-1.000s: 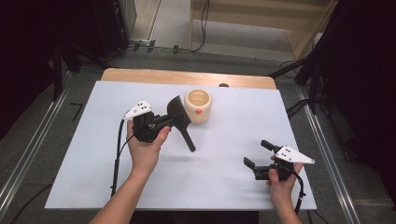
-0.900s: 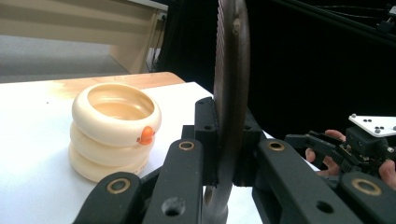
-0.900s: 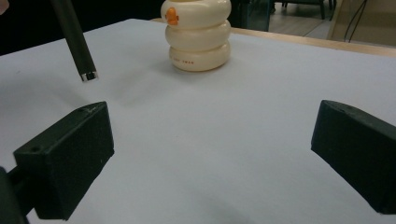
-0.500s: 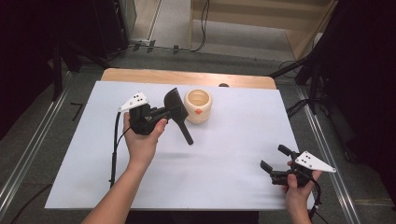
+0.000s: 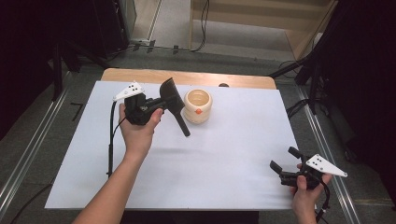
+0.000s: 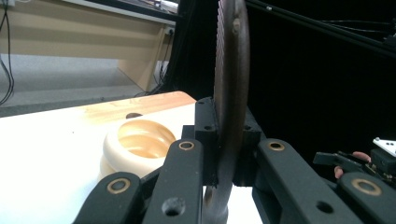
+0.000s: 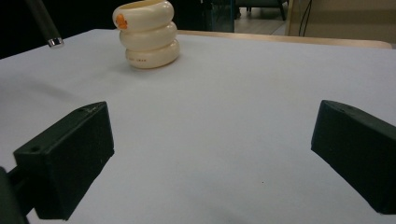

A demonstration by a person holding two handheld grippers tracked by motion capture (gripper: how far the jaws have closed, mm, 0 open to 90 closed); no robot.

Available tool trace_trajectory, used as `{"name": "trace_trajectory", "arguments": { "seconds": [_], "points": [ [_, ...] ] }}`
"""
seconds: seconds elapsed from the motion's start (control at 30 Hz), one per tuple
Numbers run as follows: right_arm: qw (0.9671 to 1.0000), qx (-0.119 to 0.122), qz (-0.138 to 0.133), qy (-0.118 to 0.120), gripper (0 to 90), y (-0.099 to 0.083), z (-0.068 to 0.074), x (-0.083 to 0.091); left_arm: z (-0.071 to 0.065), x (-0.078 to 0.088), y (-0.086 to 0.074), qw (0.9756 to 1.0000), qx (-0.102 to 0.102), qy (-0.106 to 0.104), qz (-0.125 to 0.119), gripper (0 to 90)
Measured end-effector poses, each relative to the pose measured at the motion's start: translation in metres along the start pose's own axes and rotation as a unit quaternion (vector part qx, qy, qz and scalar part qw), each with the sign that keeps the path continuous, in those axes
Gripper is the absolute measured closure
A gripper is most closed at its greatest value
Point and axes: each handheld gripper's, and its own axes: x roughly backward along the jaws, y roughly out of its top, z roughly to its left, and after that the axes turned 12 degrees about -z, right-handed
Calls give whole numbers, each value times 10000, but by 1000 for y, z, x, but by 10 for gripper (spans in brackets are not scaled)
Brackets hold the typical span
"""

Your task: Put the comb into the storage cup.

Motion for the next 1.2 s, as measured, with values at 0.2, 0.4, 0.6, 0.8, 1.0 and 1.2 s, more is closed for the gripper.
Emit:
{"name": "trace_trajectory", "arguments": {
  "seconds": [0.2,0.4,0.6,0.8,1.0,1.2],
  "points": [
    [9999,90,52,4,0,-2,1,-2,4,-3,6,10000,4,-4,-8,843],
    [9999,105,45,15,0,-2,1,-2,5,-6,11,10000,15,-41,-55,842],
    [10000,60,32,57,0,-3,1,-3,3,-10,17,9999,63,-60,-147,842],
    [9999,73,52,85,0,-3,2,-3,2,-15,21,9998,52,-76,-171,843],
    [9999,71,62,97,0,-3,2,-3,5,-23,24,9998,51,-63,-200,843],
    [9999,92,70,111,0,-4,2,-3,8,-26,29,9996,44,-28,-292,842]
  ]
}}
